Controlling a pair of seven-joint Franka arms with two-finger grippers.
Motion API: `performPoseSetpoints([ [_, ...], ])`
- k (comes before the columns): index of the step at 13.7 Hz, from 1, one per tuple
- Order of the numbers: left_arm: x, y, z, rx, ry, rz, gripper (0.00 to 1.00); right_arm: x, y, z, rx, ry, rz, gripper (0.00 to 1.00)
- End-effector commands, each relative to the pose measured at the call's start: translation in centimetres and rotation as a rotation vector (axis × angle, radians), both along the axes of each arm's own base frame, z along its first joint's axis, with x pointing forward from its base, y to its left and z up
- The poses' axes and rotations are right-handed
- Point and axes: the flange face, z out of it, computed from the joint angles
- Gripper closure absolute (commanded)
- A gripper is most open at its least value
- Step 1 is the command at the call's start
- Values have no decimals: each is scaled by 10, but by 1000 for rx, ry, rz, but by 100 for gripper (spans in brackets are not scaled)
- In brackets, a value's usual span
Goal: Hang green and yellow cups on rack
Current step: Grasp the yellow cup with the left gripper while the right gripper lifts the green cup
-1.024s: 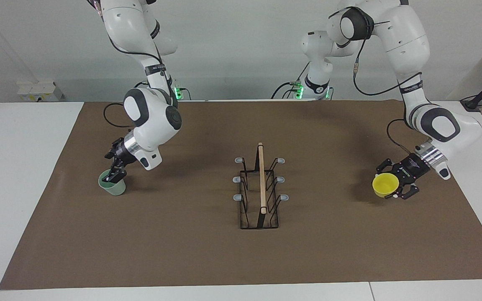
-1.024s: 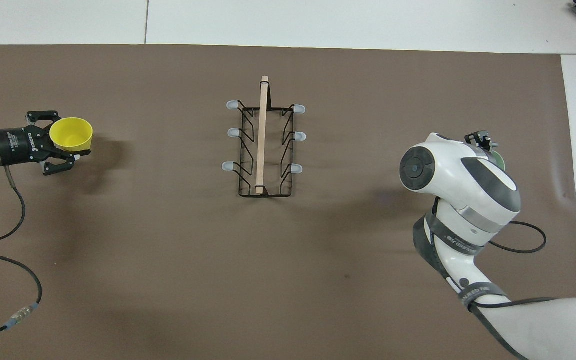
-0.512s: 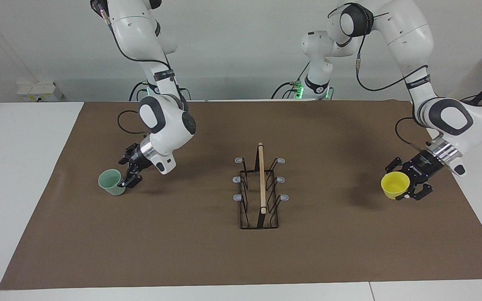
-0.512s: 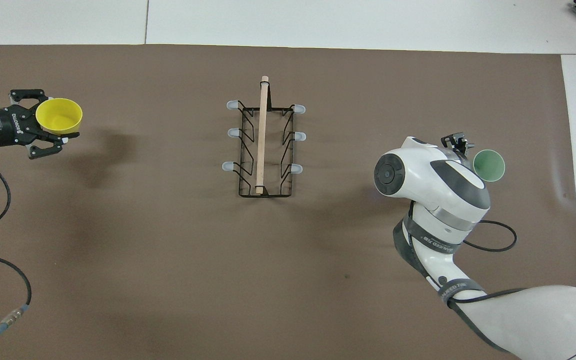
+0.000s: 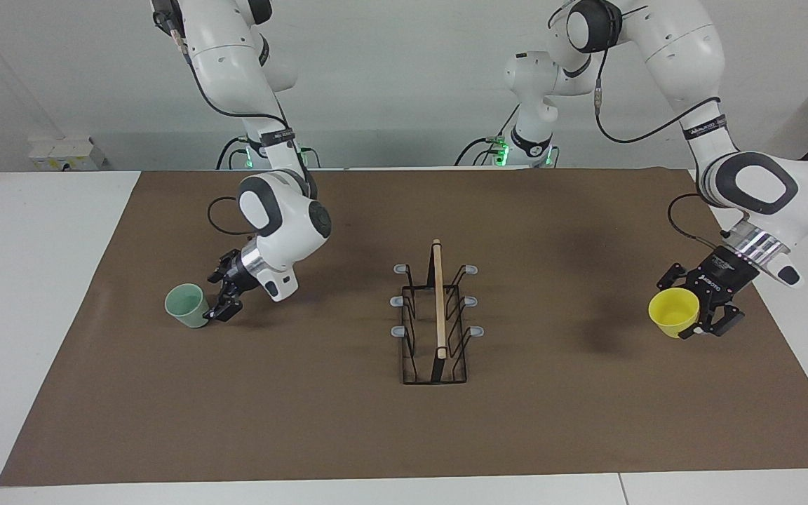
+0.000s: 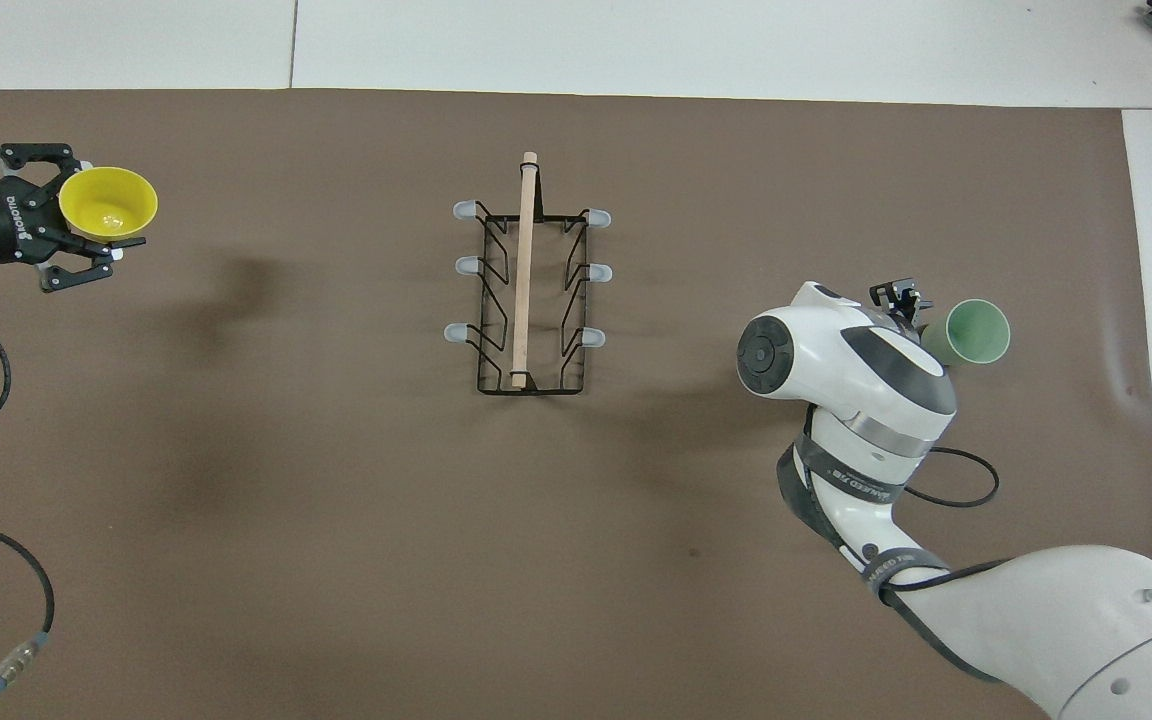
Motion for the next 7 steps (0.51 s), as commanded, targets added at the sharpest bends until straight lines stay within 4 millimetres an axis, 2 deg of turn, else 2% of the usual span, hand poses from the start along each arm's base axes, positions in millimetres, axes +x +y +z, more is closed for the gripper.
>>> performPoseSetpoints([
  [1, -5, -27, 23, 73, -12, -73, 100, -4, -2, -13, -16, -14, 30, 0],
  [3, -8, -55, 41, 167, -22, -183, 100, -8, -5, -19, -4, -12, 35, 0],
  [7, -17, -108, 60, 344, -25, -367, 100, -17, -16, -31, -35, 3, 104, 0],
])
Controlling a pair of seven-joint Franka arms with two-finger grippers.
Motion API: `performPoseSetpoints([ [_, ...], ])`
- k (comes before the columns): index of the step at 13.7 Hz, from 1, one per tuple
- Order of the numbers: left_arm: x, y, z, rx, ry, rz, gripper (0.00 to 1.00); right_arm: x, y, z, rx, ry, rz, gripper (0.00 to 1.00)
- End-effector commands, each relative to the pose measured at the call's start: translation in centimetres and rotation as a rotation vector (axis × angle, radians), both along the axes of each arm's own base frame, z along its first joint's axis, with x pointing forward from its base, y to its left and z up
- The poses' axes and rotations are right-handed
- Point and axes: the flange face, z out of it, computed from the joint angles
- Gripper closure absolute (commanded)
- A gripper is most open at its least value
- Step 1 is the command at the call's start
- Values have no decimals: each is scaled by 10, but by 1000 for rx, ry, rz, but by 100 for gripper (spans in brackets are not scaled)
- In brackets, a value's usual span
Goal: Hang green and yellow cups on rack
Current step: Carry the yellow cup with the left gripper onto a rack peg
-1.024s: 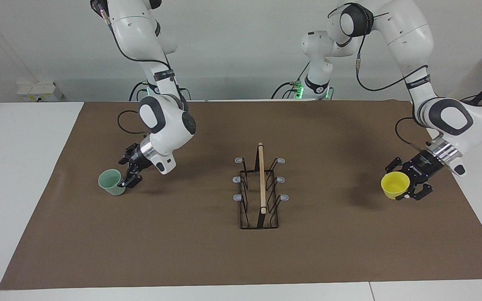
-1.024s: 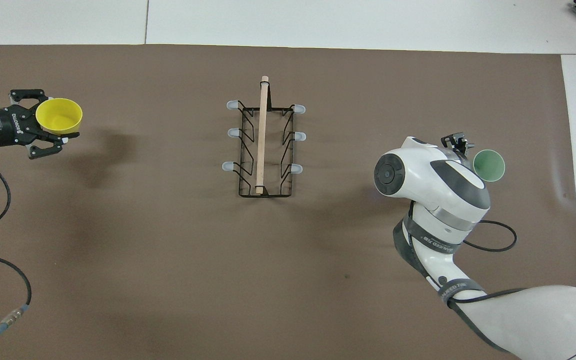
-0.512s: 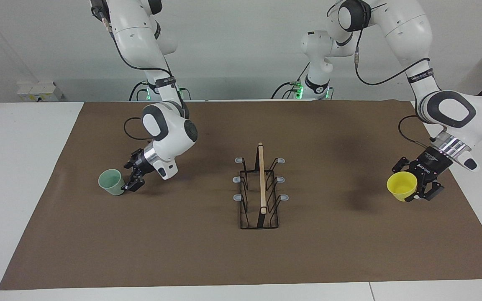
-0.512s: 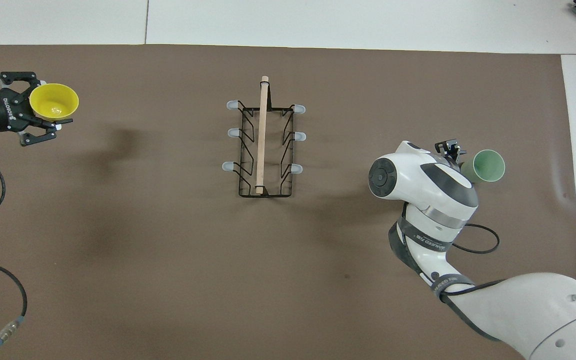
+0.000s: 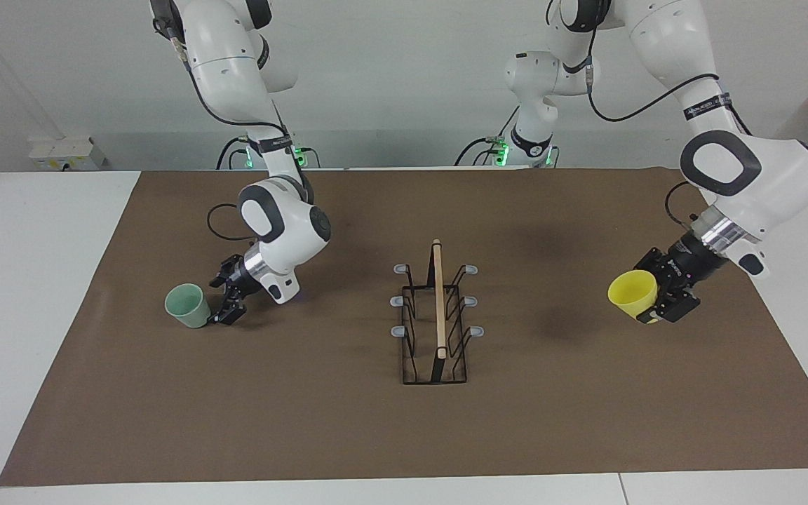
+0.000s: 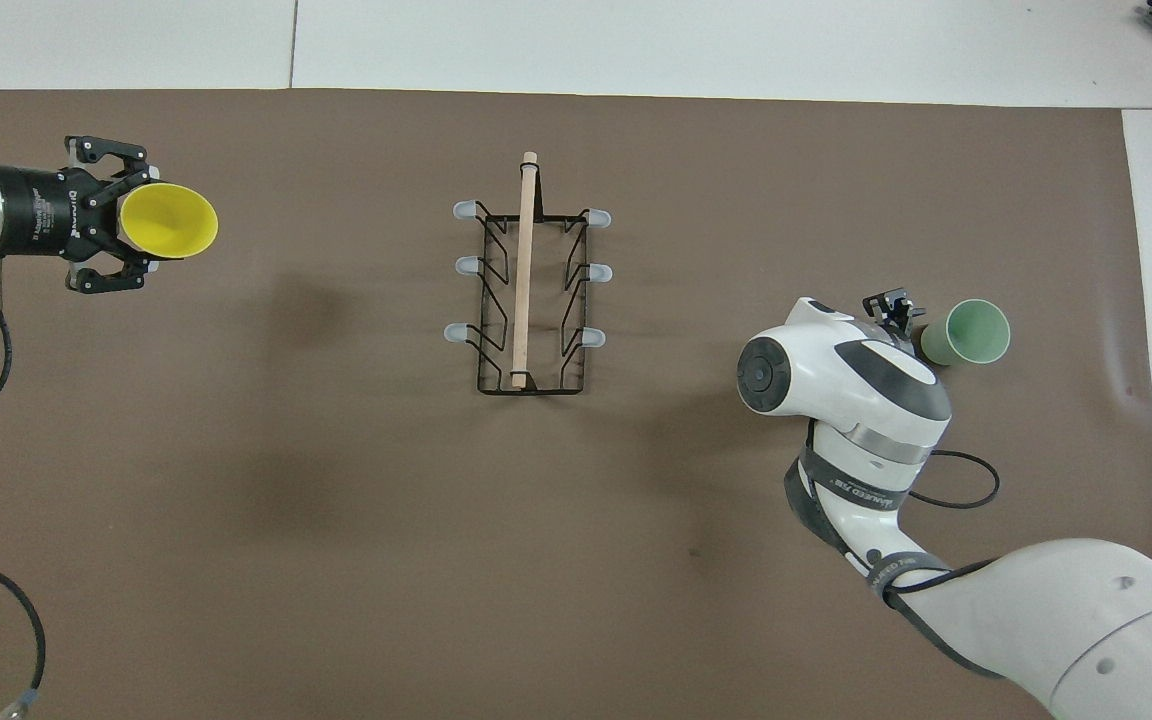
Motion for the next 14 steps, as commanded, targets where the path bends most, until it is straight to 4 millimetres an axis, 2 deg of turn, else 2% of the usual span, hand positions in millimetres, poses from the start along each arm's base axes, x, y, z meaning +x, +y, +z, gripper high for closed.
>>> performPoseSetpoints([
  [1, -13, -32, 15, 142, -11, -106, 100, -8, -6, -6, -2, -14, 45, 0],
  [6, -29, -127, 18, 447, -23, -293, 100, -13, -13, -16, -49, 0, 107, 0],
  [8, -38, -163, 13, 553, -45, -309, 100, -11, -16, -15, -68, -5, 128, 0],
  [10, -49, -197, 5, 643, -162, -273, 100, -10, -21, -15, -85, -8, 141, 0],
  [12, -68, -226, -6, 736, -268, -212, 100, -8, -25, -14, -104, -11, 153, 0],
  [14, -88, -251, -13, 776, -323, -236, 100, -8, -29, -14, -103, -14, 145, 0],
])
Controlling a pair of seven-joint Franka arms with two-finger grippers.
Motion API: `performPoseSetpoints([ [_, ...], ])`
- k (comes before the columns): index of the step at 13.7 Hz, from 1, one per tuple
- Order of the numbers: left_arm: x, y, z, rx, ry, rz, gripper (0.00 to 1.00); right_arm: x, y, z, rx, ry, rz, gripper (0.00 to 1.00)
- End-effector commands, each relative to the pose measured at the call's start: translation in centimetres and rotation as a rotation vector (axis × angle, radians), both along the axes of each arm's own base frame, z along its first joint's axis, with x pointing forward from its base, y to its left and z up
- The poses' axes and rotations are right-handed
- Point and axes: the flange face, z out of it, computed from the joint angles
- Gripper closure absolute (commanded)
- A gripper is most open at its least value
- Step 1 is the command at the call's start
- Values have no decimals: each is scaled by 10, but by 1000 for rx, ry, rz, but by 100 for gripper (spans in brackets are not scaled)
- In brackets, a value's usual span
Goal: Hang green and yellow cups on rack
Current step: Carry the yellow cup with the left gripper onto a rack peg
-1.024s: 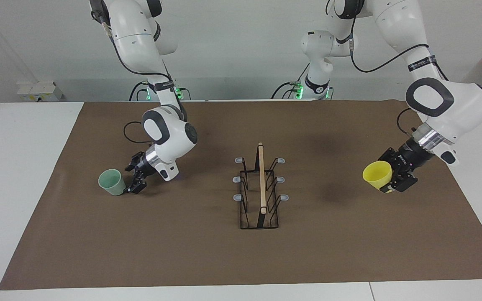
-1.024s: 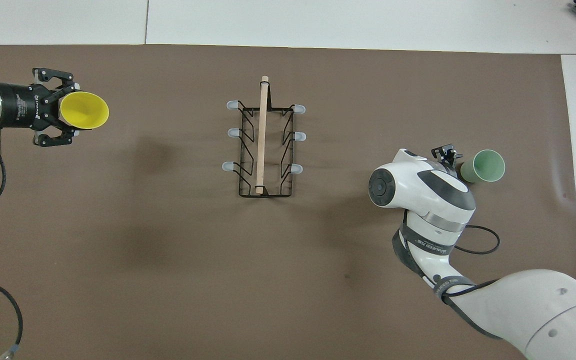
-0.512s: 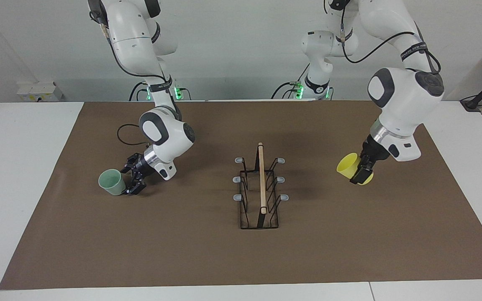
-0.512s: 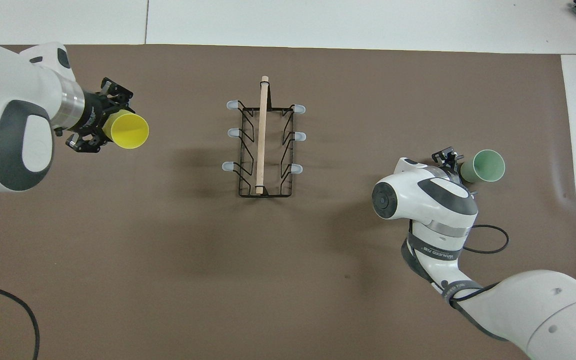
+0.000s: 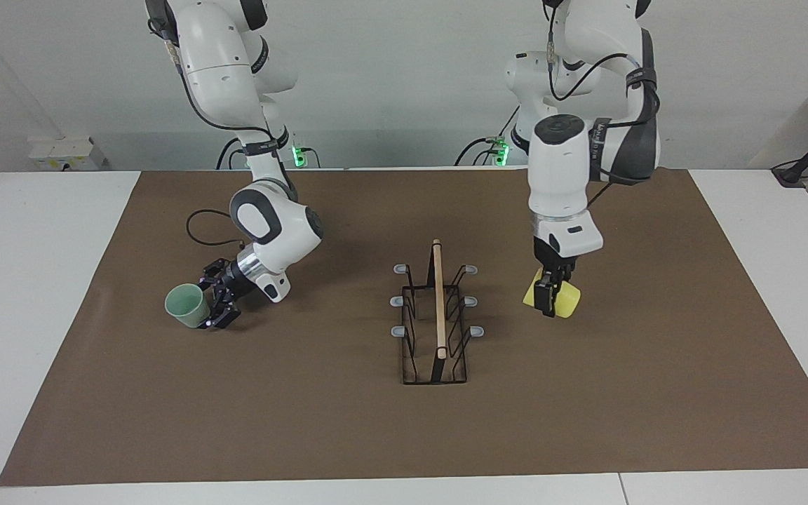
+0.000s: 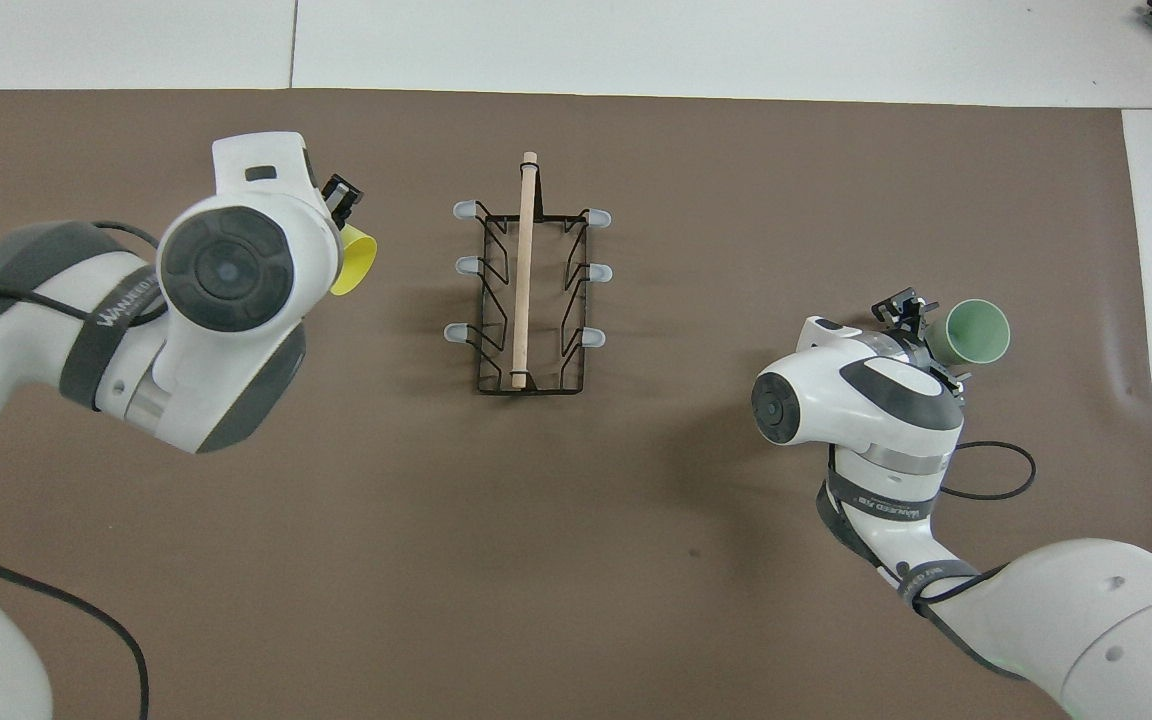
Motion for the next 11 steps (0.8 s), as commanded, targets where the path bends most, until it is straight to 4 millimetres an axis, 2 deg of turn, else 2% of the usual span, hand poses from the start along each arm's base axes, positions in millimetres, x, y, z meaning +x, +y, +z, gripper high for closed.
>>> performPoseSetpoints([
  [1, -37, -19, -3, 49, -56, -58, 100, -2, -12, -1, 6, -38, -3, 0],
  [5, -85, -60, -14, 139, -93, -138, 100, -2, -25, -3, -9, -49, 9, 0],
  [7, -98, -76, -12, 147, -122, -102, 100, -4, -31, -6, -17, -42, 15, 0],
  [10, -111, -93, -12, 166, -138, -141, 100, -6, -34, -9, -11, -45, 28, 0],
  [11, -115, -98, -12, 165, -138, -151, 100, -5, -37, -9, -10, -45, 24, 16],
])
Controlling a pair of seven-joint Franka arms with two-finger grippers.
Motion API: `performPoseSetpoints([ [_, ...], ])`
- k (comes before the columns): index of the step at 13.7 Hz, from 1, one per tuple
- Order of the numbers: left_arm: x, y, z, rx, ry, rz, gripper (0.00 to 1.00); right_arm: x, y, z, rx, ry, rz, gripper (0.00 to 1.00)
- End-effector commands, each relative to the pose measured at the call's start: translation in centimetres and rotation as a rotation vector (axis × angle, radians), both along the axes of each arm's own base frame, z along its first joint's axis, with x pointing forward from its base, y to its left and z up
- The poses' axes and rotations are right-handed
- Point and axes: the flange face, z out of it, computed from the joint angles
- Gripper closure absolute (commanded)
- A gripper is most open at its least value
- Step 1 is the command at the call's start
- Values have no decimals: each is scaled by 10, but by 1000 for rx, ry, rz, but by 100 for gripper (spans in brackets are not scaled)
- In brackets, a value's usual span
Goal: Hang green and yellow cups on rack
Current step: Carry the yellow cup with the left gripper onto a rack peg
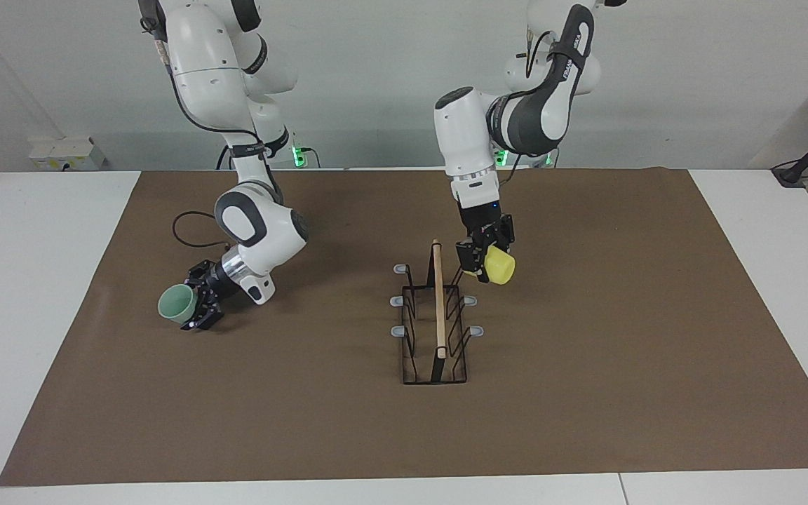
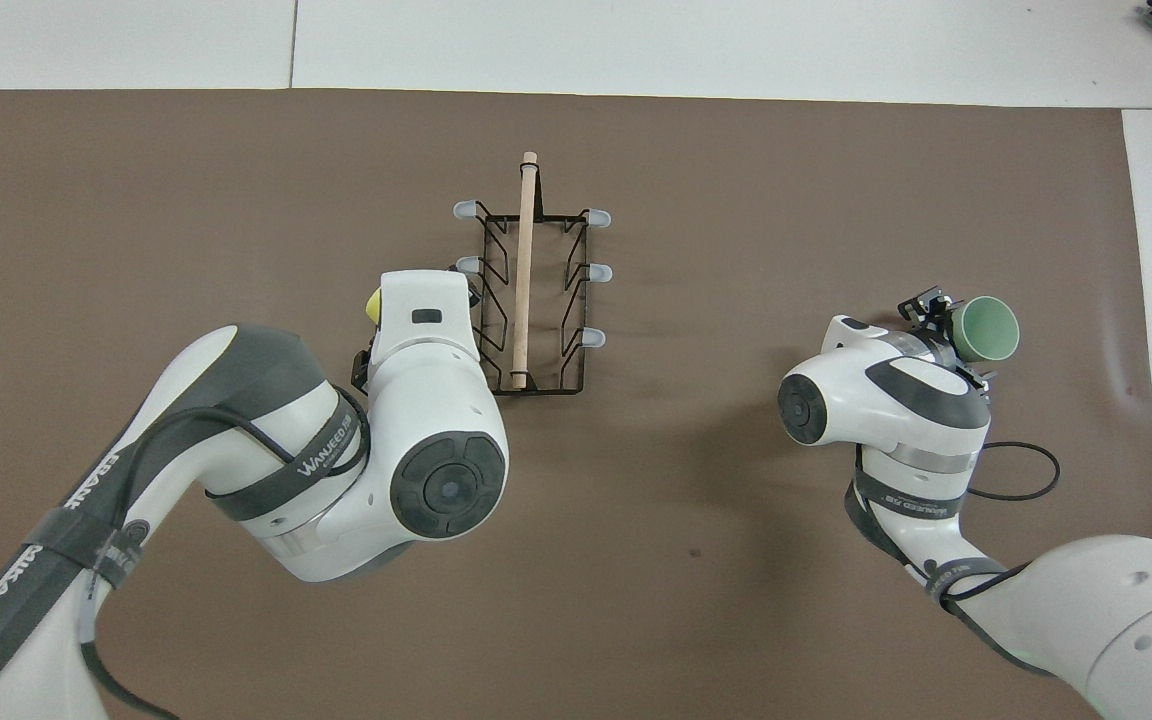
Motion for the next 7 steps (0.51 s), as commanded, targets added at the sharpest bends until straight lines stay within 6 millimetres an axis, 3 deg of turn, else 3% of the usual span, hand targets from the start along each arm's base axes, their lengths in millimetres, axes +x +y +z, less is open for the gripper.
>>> performPoseSetpoints([
  [1, -17, -4, 2, 23, -16, -13, 100, -4, -6, -2, 6, -21, 18, 47],
  [2, -18, -7, 1, 17, -17, -23, 89, -4, -6, -2, 5, -21, 17, 73],
  [3, -19, -9, 1, 15, -17, -30, 57, -4, -6, -2, 4, -21, 16, 90],
  [4, -21, -14, 2, 9, -19, -40, 14, -4, -7, -2, -3, -20, 13, 100],
  [5, -22, -17, 1, 1, -20, -51, 0, -3, -6, 0, -8, -23, 13, 100],
  [7, -21, -21, 1, -21, -23, -75, 0, -2, -4, 2, -14, -19, 18, 100],
])
